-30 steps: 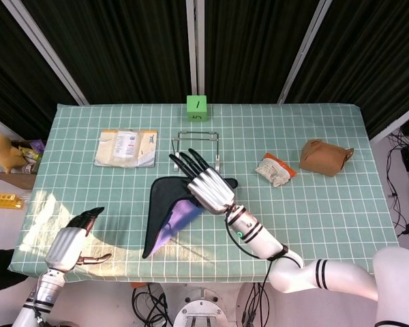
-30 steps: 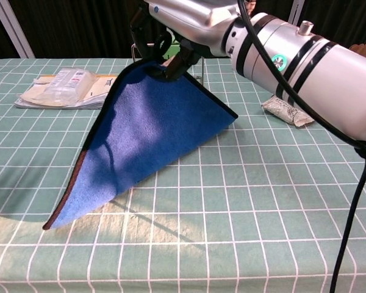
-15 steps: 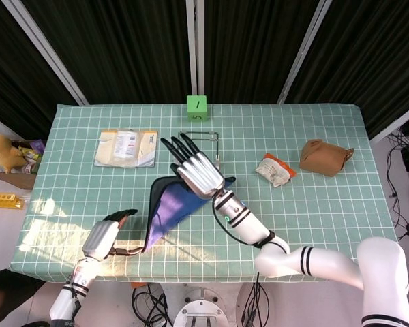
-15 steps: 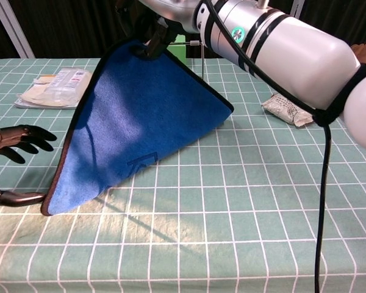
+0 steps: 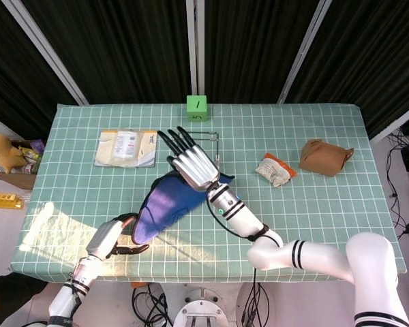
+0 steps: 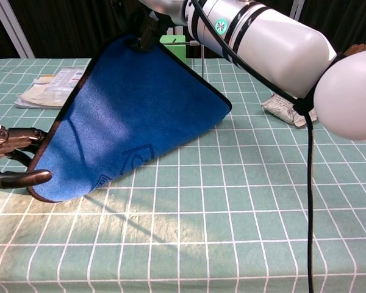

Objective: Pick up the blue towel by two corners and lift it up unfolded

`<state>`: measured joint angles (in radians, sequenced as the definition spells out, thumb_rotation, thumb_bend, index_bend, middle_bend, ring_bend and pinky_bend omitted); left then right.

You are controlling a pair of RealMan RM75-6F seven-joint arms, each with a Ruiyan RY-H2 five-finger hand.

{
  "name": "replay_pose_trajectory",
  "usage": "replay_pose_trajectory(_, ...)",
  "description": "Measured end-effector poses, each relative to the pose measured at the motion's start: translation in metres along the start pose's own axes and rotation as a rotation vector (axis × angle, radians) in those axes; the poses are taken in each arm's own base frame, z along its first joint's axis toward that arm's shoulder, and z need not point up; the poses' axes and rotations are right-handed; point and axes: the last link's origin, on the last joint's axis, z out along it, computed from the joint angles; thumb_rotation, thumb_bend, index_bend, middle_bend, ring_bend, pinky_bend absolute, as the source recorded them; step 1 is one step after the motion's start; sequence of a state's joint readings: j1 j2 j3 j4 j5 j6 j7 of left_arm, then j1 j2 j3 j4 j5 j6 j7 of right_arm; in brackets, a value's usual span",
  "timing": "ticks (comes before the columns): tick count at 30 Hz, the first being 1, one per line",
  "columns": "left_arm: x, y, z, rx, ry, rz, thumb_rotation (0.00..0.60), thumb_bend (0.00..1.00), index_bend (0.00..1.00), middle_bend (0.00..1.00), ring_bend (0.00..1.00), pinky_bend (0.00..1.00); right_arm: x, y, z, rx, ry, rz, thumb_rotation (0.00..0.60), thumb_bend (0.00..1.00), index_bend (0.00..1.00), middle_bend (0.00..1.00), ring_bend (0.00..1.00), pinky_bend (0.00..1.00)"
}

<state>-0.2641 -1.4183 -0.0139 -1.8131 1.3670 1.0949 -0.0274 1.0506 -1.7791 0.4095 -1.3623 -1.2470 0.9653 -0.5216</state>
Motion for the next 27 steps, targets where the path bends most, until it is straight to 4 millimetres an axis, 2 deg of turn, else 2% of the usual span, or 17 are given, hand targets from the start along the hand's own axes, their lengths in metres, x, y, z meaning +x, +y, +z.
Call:
replay_pose_trajectory(3, -0.003, 0.0, 0.004, 0.004, 0.005, 0.011, 0.311, 0.15, 0.36, 0.28, 0.24, 0.29, 0.001, 0.0, 0.0, 0.001, 0.002, -0.001, 0.6, 0.53, 0.82, 0.0, 0.0, 0.0)
replay_pose_trajectory(8, -0.007, 0.002, 0.012, 0.024, 0.053, 0.011, 0.55, 0.31, 0.49, 0.33, 0.28, 0.33, 0.001, 0.001, -0.001, 0.001, 0.002, -0.004, 0.6, 0.53, 0.82, 0.0, 0.0, 0.0)
replay_pose_trajectory(10, -0.008, 0.002, 0.015, 0.035, 0.062, 0.01, 0.598, 0.36, 0.52, 0.33, 0.28, 0.33, 0.001, 0.001, -0.001, 0.001, 0.003, -0.004, 0.6, 0.53, 0.82, 0.0, 0.0, 0.0)
replay_pose_trajectory(19, -0.006, 0.005, 0.021, 0.059, 0.128, -0.05, 0.6, 0.59, 0.71, 0.41, 0.34, 0.4, 0.001, 0.004, -0.006, 0.001, 0.007, -0.006, 0.6, 0.54, 0.82, 0.0, 0.0, 0.0)
replay_pose_trajectory(22, -0.005, 0.006, 0.021, 0.059, 0.142, -0.052, 0.6, 0.62, 0.76, 0.42, 0.35, 0.41, 0.003, 0.007, -0.011, -0.002, 0.016, -0.005, 0.6, 0.54, 0.83, 0.0, 0.0, 0.0)
replay_pose_trajectory(27, 0.004, 0.013, 0.021, 0.042, 0.165, -0.025, 0.6, 0.61, 0.79, 0.42, 0.35, 0.42, 0.012, 0.02, -0.031, -0.024, 0.059, 0.003, 0.6, 0.54, 0.84, 0.0, 0.0, 0.0)
